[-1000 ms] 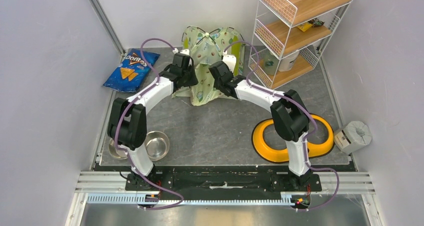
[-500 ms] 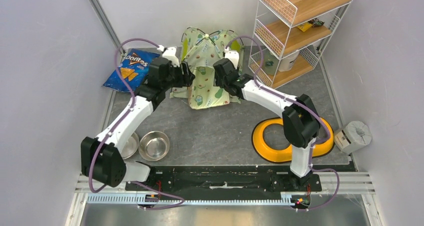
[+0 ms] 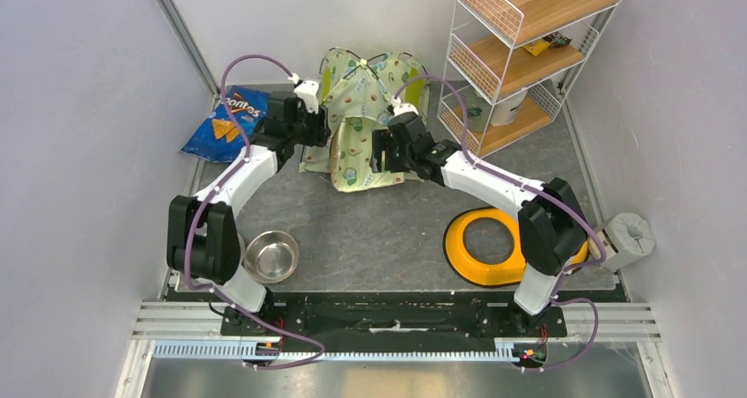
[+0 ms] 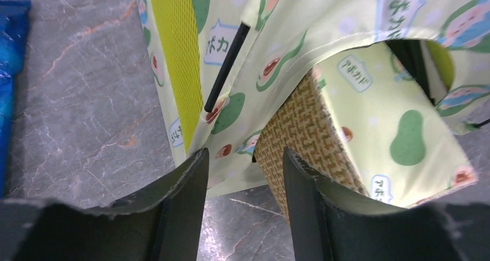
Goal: Set up the pet tent
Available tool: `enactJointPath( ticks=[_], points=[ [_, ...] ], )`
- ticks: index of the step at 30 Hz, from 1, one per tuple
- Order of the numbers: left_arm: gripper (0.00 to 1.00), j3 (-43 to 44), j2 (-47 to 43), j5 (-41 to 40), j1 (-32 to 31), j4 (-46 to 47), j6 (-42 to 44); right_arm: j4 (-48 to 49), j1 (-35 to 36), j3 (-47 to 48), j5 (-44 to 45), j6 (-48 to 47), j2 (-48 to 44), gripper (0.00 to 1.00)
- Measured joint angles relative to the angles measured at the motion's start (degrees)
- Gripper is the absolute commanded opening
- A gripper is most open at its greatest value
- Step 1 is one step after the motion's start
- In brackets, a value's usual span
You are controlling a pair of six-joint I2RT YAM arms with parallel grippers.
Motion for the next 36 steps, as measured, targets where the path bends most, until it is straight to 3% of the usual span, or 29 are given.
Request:
enactJointPath(
  ticks=[8,10,14,18,20,24,29,36],
  points=[
    [0.02,0.15,2.62,3.67,1.62,0.09,5.05,0.98,0.66,-5.09,-7.17,-3.32,-1.62,0.80],
    [0.02,0.17,2.56,5.11,1.68,-0.11,5.46,1.86,0.96,-5.22,-8.72,-4.42,-2.27,0.82],
    [0.17,-1.49,0.15,6.34,1.68,-0.37,5.38,4.09,2.10,-5.44,-11.17,-6.32,-3.76,0.85],
    [0.47,-5.79,-6.99,4.44,1.64,-0.37,5.40,6.12,3.21,-5.46,-12.33,-7.15,-4.33,0.85],
    [0.56,-6.05,-9.57,2.25,1.64,-0.24,5.68,6.56,3.65,-5.46,-12.72,-7.17,-4.33,0.86],
    [0.59,-5.60,-10.82,-1.14,2.10,0.57,6.40,6.80,3.76,-5.46,-13.14,-7.15,-4.33,0.86],
    [0.58,-2.60,-3.82,0.72,4.42,1.03,6.75,6.84,4.11,-5.46,-13.14,-7.15,-4.31,0.86],
    [0.48,-1.90,3.58,7.08,6.25,3.10,6.69,8.31,6.40,-5.46,-13.18,-7.93,-4.20,0.89]
  ],
)
